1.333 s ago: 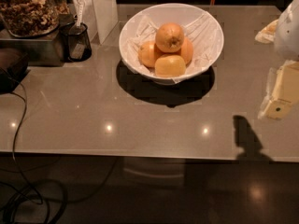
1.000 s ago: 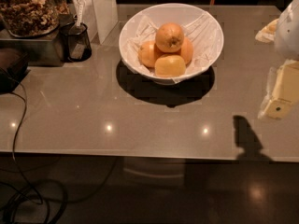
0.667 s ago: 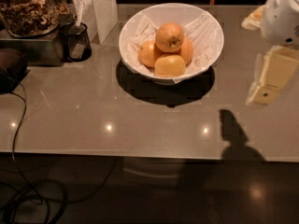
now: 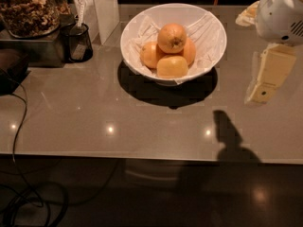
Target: Pick orange from white bowl
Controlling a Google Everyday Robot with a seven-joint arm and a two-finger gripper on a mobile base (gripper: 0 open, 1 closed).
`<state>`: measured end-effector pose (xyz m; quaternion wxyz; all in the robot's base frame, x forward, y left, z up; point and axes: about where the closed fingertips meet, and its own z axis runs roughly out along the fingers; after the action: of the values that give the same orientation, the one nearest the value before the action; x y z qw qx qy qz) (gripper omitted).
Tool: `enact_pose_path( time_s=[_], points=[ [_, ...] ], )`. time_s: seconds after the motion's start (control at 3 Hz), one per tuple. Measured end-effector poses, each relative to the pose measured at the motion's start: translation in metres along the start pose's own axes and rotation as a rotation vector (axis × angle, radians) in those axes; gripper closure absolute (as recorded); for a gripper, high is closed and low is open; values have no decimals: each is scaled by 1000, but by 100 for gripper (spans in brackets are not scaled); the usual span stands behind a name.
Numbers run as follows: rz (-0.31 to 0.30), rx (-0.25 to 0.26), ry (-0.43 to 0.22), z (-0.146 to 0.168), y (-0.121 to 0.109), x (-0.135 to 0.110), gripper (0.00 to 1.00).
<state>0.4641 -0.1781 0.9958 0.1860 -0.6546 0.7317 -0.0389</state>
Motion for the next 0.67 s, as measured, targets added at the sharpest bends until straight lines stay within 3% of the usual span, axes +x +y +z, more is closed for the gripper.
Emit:
enact_pose_path(
  time_s=[0.33, 0.67],
  points=[
    [-28, -1, -44, 7, -24, -15, 0],
    [-135, 30, -93, 6, -65, -69, 0]
  ],
)
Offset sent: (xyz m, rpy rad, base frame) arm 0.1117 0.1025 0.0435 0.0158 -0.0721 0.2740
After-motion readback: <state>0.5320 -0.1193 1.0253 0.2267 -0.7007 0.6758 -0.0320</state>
